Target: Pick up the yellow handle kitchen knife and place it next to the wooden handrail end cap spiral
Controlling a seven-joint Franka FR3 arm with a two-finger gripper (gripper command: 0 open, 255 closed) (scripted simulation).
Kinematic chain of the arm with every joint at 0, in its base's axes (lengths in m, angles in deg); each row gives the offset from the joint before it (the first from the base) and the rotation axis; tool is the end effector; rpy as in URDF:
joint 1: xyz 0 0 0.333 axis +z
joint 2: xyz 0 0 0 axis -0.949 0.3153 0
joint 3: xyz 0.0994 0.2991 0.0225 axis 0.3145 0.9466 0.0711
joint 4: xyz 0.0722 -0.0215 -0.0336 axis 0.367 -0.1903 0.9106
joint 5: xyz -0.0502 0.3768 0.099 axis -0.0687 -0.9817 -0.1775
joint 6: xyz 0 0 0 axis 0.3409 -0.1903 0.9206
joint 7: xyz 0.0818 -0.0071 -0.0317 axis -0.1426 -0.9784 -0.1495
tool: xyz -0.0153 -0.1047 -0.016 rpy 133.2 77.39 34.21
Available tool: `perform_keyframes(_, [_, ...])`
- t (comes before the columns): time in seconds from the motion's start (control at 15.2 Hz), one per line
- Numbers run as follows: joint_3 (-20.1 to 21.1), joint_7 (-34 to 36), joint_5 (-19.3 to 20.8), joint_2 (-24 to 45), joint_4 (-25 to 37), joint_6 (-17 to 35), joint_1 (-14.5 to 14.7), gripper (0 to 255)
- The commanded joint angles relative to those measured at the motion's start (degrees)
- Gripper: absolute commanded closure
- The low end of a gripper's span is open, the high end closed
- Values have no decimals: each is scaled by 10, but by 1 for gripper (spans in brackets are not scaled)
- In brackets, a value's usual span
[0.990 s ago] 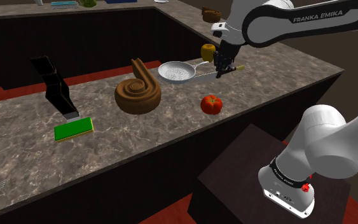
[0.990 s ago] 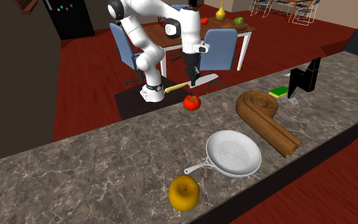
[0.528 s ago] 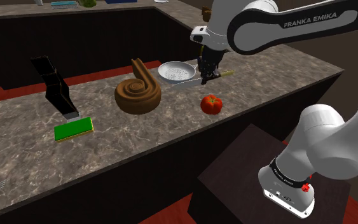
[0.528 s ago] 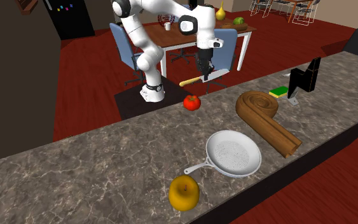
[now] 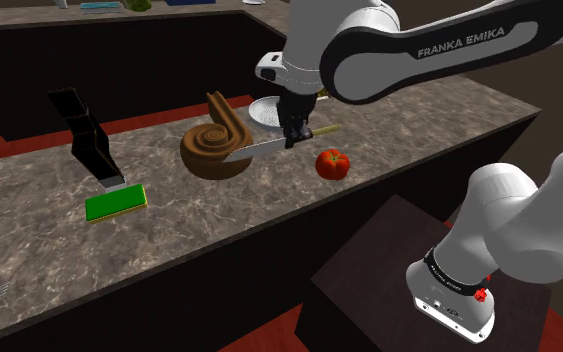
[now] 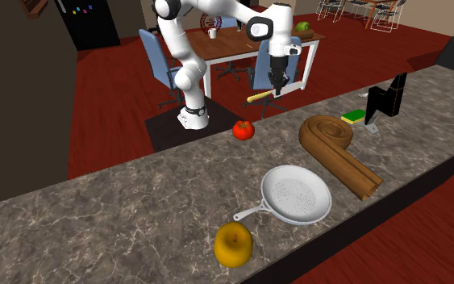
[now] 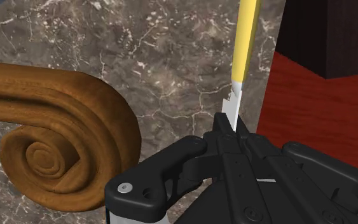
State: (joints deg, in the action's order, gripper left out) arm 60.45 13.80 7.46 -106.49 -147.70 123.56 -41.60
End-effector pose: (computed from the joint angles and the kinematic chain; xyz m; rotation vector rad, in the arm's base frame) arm 0.4186 0.1794 0.4979 2.3975 1.8139 0.1612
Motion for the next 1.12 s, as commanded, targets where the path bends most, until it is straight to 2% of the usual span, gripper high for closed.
perform_keyframes(0.0, [17, 24, -5, 26, 26, -3, 10, 255])
perform_keyframes(0.33, [54, 80, -11, 93, 94, -11, 33, 255])
perform_keyframes(1.06, [53, 92, -3, 118, 34, 74, 31, 255])
